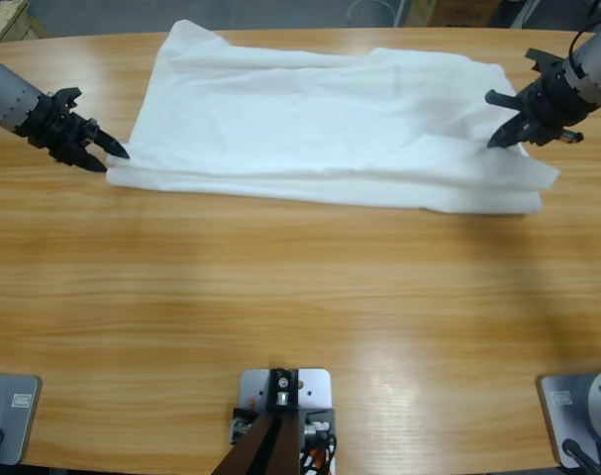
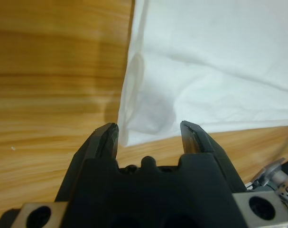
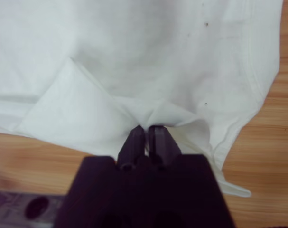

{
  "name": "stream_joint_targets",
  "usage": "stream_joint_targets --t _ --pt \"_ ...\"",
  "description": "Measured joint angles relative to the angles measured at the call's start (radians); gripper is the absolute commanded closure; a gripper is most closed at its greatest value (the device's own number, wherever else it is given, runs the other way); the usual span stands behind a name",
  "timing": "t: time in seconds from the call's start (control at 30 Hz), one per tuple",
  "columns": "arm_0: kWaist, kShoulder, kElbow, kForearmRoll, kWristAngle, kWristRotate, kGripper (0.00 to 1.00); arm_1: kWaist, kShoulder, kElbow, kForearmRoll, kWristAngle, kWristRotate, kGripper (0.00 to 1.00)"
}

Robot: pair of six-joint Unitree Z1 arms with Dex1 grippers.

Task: Fold clothes

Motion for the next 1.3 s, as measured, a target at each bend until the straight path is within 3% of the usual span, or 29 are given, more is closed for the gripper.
stream_joint_targets --t 0.1,0.37,0.4,0.47,0.5,1.3 --pt "0.0 0.0 -0.014 0.0 -0.002 0.0 0.635 0.0 0.0 -0.001 0.0 0.0 -0.001 1.0" --pt "0.0 0.001 -0.02 0.0 -0.003 0.0 0.637 0.0 0.0 -0.001 0.0 0.0 -0.001 1.0" --pt "-0.001 0.002 -0.02 0.0 -0.003 0.0 0.67 0.0 0.0 -0.001 0.0 0.0 -0.001 1.0" --pt "-0.003 0.006 -0.02 0.0 -0.003 0.0 0.974 0.0 0.001 -0.001 0.0 0.0 -0.002 1.0" --pt "-0.004 0.007 -0.02 0.0 -0.003 0.0 1.0 0.0 0.003 -0.002 0.0 0.0 -0.002 1.0" --pt "-0.009 0.027 -0.039 0.0 -0.003 0.0 1.0 -0.001 0.011 -0.009 0.0 0.0 -0.004 1.0"
